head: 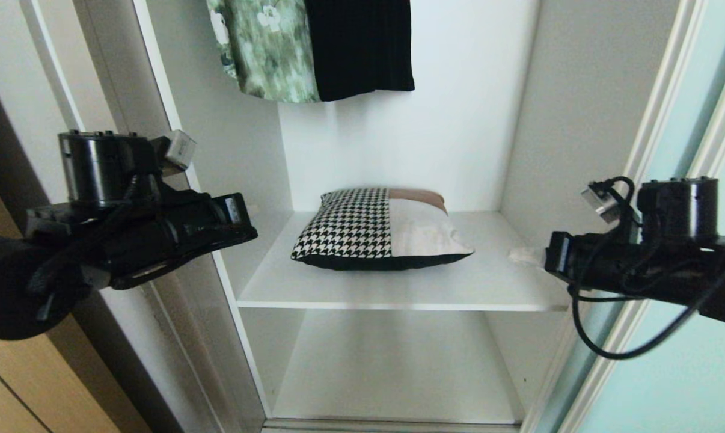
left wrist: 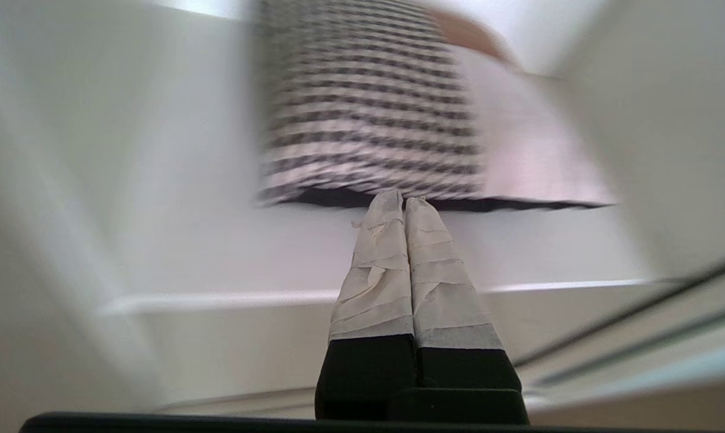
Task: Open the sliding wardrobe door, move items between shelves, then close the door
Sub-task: Close the door
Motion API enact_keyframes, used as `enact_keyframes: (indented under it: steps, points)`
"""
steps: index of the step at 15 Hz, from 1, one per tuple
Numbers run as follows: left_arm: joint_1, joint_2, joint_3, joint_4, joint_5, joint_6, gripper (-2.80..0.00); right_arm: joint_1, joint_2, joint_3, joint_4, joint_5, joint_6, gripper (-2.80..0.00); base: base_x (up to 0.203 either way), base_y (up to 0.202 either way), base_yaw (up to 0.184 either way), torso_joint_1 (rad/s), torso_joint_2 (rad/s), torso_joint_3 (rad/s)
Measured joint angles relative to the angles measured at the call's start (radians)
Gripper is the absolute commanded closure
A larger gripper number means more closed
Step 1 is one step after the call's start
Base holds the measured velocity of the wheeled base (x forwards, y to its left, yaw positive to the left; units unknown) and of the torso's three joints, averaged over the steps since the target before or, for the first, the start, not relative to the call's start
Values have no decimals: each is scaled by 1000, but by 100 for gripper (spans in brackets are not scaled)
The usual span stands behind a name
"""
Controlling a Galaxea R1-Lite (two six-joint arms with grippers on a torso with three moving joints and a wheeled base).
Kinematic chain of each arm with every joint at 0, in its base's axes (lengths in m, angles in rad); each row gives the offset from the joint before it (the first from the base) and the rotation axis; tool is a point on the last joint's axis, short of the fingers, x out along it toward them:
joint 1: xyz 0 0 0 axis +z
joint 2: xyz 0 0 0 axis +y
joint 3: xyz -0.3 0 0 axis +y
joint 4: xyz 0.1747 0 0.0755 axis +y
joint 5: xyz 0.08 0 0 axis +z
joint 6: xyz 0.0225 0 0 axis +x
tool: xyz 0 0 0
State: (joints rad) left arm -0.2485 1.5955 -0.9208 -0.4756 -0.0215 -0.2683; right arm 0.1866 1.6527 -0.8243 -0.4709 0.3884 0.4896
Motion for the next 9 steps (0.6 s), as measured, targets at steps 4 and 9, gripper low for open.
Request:
enact_keyframes:
  steps: [4, 9]
  points:
    - [4, -269, 207, 39, 253, 149, 0, 9, -244, 227, 7, -117, -92, 0, 0, 0, 0, 0, 0, 0]
    - [35, -600, 516, 54, 386, 203, 0, 11, -572, 461, 72, -165, -119, 0, 0, 0, 0, 0, 0, 0]
